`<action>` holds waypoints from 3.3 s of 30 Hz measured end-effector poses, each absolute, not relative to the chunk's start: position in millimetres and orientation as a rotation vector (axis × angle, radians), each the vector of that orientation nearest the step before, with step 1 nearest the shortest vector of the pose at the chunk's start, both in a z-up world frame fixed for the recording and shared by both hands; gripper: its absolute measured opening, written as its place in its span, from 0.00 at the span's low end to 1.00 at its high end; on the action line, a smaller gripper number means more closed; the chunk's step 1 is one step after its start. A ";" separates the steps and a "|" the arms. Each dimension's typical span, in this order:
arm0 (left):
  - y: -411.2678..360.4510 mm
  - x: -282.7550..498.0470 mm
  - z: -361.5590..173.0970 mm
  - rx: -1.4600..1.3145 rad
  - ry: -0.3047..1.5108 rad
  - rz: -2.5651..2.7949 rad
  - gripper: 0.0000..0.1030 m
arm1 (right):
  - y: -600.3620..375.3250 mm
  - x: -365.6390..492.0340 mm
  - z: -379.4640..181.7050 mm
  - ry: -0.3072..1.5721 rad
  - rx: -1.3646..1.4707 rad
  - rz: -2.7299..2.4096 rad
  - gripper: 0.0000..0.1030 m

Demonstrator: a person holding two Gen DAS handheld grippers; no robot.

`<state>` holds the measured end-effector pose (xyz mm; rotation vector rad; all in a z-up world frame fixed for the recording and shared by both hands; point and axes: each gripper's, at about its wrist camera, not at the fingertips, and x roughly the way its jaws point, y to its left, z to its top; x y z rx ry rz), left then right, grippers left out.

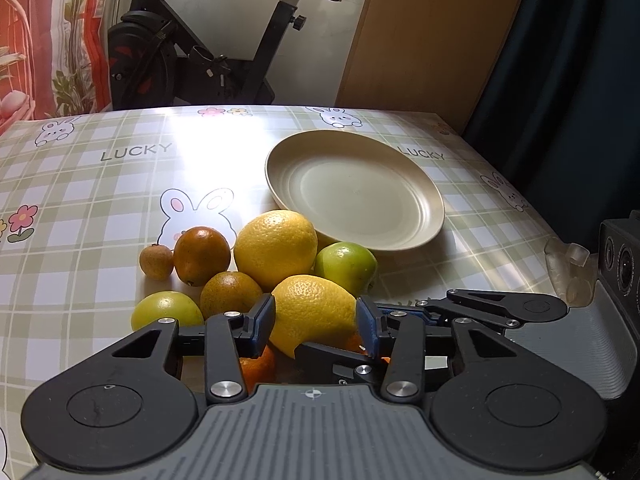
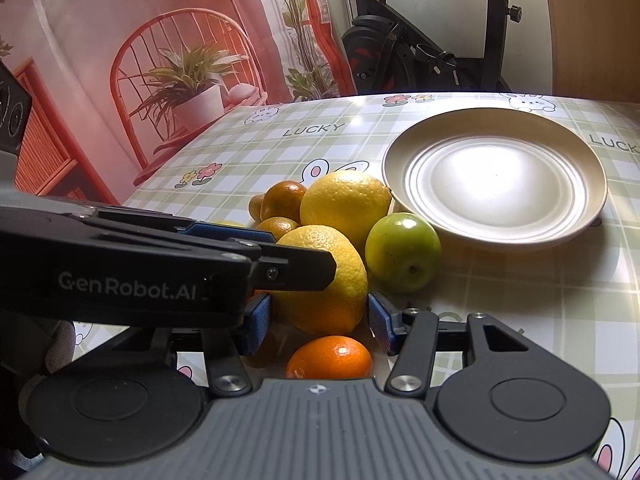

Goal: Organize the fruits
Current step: 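Close the left gripper around a large yellow lemon, then lift the lemon with the left gripper and carry it over the plate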

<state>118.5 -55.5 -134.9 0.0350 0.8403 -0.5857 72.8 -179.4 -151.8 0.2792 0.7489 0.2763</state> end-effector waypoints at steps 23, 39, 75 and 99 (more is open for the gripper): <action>-38.6 132.3 -155.2 -0.172 0.896 -0.569 0.56 | -170.0 77.9 -157.3 0.751 0.252 0.247 0.55; -41.8 125.1 -157.1 -0.138 0.876 -0.563 0.59 | -170.6 74.3 -157.2 0.746 0.262 0.242 0.54; -52.2 112.8 -155.9 -0.071 0.840 -0.565 0.57 | -179.0 72.7 -159.1 0.722 0.329 0.240 0.55; -75.4 142.9 -105.0 -0.025 0.717 -0.641 0.57 | -199.2 82.0 -108.3 0.603 0.261 0.228 0.55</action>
